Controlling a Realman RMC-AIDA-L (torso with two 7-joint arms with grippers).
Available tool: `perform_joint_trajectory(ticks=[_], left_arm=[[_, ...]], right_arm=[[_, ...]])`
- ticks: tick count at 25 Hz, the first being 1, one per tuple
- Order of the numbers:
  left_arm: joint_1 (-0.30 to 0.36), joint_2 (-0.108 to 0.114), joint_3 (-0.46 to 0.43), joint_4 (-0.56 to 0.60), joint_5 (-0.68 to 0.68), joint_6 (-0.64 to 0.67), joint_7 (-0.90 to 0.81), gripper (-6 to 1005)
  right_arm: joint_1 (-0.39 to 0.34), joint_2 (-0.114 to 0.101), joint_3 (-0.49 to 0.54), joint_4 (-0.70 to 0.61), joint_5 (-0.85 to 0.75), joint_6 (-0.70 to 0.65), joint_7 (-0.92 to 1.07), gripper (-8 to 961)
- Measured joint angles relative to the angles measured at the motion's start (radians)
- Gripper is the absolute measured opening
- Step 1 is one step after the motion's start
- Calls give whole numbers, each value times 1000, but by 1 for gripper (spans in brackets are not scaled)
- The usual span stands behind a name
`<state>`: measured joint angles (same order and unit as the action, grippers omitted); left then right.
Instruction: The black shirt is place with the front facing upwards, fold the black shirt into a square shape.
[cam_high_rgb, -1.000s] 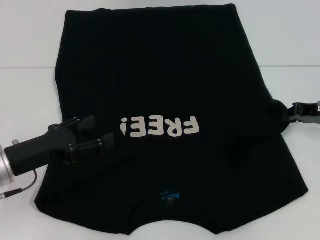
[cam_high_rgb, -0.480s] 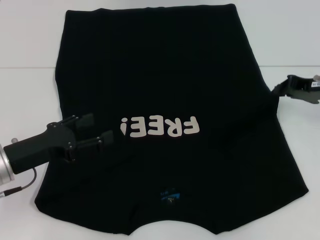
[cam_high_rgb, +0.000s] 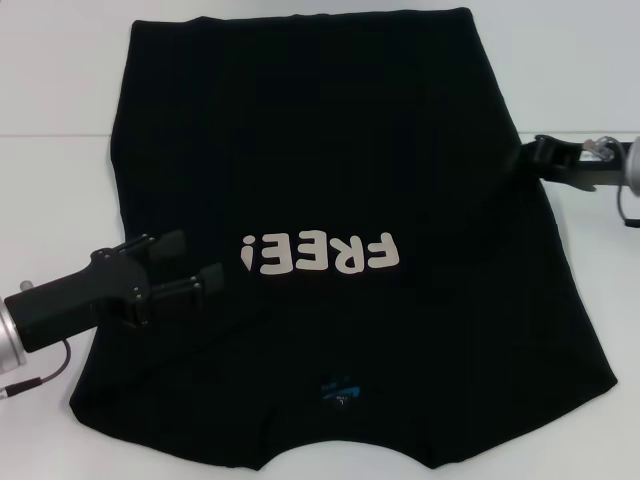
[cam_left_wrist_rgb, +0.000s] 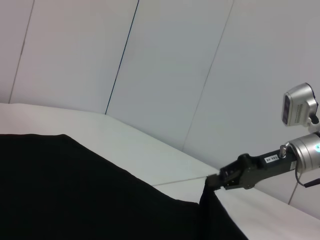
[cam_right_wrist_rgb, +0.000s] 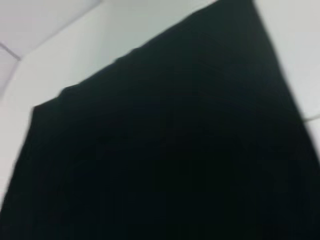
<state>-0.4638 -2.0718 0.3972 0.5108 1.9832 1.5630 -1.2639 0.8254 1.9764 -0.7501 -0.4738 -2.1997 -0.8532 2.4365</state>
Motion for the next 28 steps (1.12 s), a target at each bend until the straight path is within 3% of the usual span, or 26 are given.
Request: perform_joint_trajectory(ticks=[10,14,19,24,28], left_arm=[[2,0,-63,-27,0,8,-1,906],[4,5,-88,-39,0,11,-16,905],[13,15,-142,-43,-1,47,-67,906],[26,35,-160,-40,-2,72,-158,906],[33,65,-162,-38,-2,99,-277,907]], right_arm=[[-22,4,2,39,181,1,-132,327],[-48,4,3,40,269,-44,-210,525],[-101,-1,3,30,399,-179,-418,671],[-139,-5,-4,-5,408,-377,-696,761],[-187,20,-8,-47,383,-476,-918,816]])
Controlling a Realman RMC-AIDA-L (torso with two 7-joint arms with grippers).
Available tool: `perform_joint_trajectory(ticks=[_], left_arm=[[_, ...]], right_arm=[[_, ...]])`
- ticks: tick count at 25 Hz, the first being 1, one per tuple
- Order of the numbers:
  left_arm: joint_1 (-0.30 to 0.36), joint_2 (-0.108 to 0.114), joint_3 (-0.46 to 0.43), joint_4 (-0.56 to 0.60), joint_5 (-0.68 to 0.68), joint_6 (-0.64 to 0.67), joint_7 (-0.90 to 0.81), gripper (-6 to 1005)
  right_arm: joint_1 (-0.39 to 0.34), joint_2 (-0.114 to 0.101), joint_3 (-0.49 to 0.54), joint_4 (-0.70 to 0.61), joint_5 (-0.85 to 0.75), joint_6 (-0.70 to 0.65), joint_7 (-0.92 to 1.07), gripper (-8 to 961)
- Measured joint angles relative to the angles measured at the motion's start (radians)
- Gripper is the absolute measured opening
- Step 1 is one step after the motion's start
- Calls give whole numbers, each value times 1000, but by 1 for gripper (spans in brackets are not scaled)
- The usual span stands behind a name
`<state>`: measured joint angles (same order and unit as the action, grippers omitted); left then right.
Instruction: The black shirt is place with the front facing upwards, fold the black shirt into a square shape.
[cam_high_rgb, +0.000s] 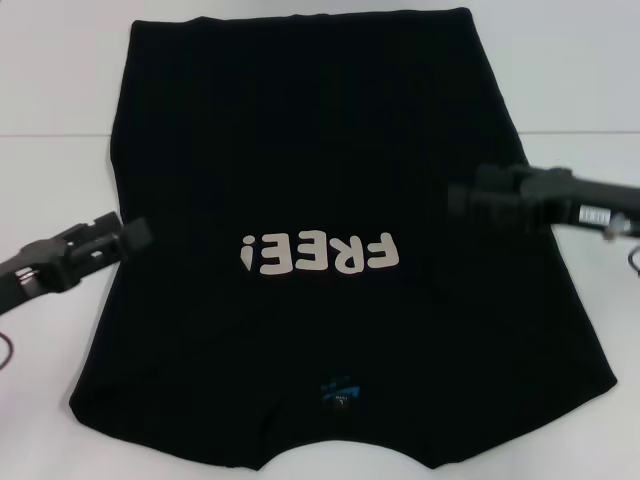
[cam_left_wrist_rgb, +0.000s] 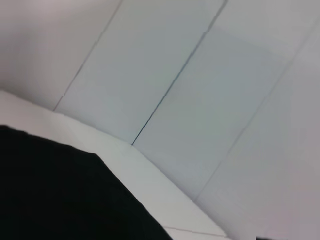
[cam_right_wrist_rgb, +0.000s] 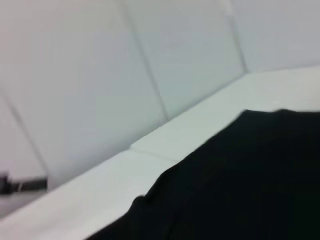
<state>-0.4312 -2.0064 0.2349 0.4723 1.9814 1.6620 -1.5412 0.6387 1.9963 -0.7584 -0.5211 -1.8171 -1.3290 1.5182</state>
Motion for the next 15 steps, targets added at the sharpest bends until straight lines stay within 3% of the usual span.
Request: perform_joint_trajectory(ticks=[8,11,12,15], left_arm=[[24,39,-3,61,12,16,-226,907],[31,46,-2,83,16,12,-284,906],[33,62,2,98,38,15,-363,906],[30,76,2,130,83,26,-455,906]], right_arm=[[-111,74,36,-49,8,-29,-314,914],[-131,84,43,-43,9,-45,-391,950],[-136,87,43,-40,8,-53,-411,950],[-152,89,36,-37,2,-81,-464,950]])
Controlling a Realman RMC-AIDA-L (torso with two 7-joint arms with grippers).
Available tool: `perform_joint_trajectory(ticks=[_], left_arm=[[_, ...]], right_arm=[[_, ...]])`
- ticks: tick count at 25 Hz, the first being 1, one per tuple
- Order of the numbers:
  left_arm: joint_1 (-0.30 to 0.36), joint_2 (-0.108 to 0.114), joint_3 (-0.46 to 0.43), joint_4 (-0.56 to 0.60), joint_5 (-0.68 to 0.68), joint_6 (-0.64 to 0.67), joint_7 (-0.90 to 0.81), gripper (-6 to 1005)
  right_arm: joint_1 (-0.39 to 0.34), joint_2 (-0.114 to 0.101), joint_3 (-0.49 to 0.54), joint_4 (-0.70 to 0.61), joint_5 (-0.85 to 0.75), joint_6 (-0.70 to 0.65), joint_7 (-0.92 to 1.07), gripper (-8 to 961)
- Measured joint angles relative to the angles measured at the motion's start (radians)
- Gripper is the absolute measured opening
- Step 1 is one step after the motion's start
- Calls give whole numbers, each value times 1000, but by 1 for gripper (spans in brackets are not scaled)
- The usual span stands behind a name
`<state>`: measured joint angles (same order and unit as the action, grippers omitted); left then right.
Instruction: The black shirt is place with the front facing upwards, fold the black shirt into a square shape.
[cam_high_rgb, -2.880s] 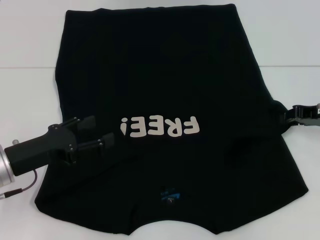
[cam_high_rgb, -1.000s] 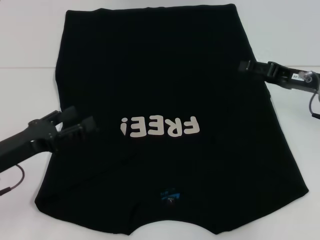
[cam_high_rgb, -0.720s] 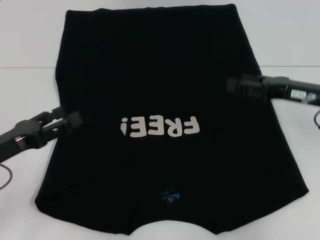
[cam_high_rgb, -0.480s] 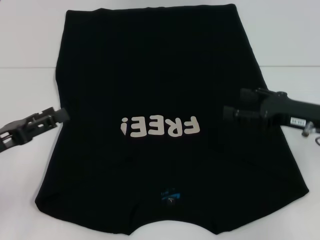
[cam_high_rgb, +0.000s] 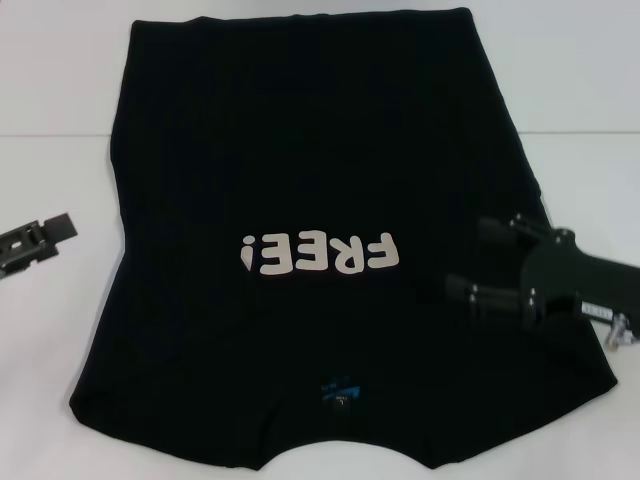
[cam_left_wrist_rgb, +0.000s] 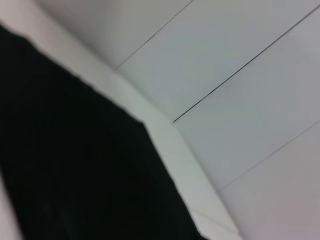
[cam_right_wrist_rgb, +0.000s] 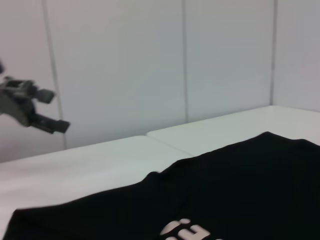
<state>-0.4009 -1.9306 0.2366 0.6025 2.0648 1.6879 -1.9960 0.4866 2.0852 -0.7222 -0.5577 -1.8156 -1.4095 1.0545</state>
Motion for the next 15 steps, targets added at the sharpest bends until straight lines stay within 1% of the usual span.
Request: perform_joint_trajectory(ticks=[1,2,6,8,10,15], left_arm=[[0,0,0,0,0,0,0,906],[-1,10,1,33,48,8,-72,906],[-9,31,-2,60,122,20,-164,905],[-12,37,-6,69,141,22,-192,905],[-12,39,-7,82,161,16,-220,905],[-15,44,-5,90,269,-26,-300,906]], right_arm=[[-7,0,-1,0,-1,-10,-16,950],[-13,0,1,0,-1,-19,-28,949],[-37,1,2,4,-1,-36,-82,949],[-42,1,-2,16,-2,-36,-115,949],[-45,1,-2,26,-3,-39,-150,949],[-50,1,3,26,-3,-41,-186,948]])
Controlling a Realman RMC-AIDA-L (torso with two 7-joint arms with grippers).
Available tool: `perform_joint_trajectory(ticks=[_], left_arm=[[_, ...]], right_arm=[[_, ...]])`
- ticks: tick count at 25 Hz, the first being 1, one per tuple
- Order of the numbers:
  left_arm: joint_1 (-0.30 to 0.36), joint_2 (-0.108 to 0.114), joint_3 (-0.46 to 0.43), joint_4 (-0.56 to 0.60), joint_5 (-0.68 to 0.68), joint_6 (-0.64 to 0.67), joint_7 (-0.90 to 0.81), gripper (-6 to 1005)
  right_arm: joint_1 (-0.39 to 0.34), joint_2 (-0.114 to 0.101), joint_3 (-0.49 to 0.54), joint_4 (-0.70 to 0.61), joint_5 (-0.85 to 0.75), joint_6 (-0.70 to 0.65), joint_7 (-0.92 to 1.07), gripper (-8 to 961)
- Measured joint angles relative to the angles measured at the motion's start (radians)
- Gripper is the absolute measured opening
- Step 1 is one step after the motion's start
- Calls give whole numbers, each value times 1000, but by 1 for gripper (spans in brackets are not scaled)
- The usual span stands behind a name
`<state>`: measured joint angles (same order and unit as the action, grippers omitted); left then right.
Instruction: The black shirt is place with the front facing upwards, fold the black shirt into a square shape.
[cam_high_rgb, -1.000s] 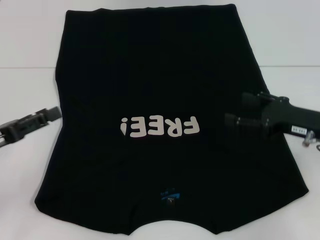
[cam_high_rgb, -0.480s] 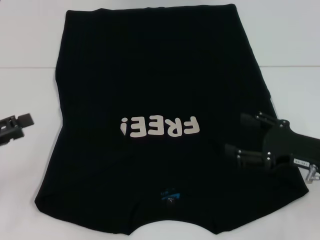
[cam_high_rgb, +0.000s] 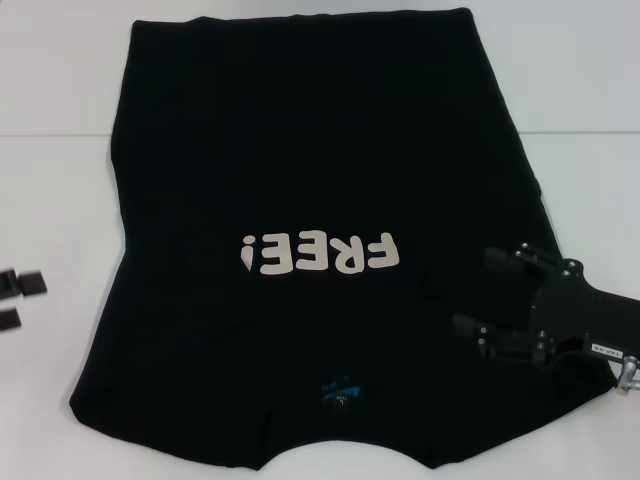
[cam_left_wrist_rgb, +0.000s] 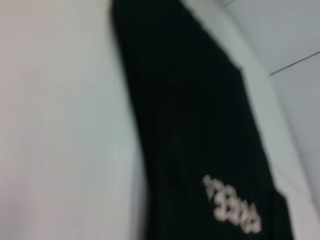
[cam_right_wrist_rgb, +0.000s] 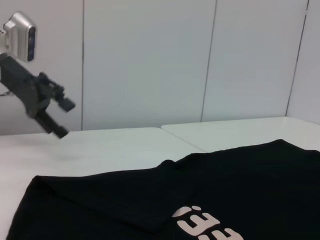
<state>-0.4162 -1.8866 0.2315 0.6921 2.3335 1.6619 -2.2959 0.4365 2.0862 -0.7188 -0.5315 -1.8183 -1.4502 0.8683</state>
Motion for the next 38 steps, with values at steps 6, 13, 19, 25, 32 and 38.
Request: perform_joint_trajectory(ticks=[6,13,19,25,32,38], left_arm=[[-5,1,10,-25,107,11,-18,907],[-23,-11,102,-47,138,15,-27,905],[-30,-19,121,-55,153,-37,-28,906],[-32,-28,145,-74,154,-82,-22,907],[-41,-41,163,-75,154,-95,-20,877],[-58,-47,181,-73,155,-97,-15,851]], right_arm=[[6,0,1,0,0,10,-21,948],[9,0,2,3,1,19,-25,949],[10,0,-1,3,4,14,-26,949],[10,0,-4,2,5,9,-26,948],[11,0,-5,2,6,3,-24,948],[11,1,1,2,6,-6,-21,949]])
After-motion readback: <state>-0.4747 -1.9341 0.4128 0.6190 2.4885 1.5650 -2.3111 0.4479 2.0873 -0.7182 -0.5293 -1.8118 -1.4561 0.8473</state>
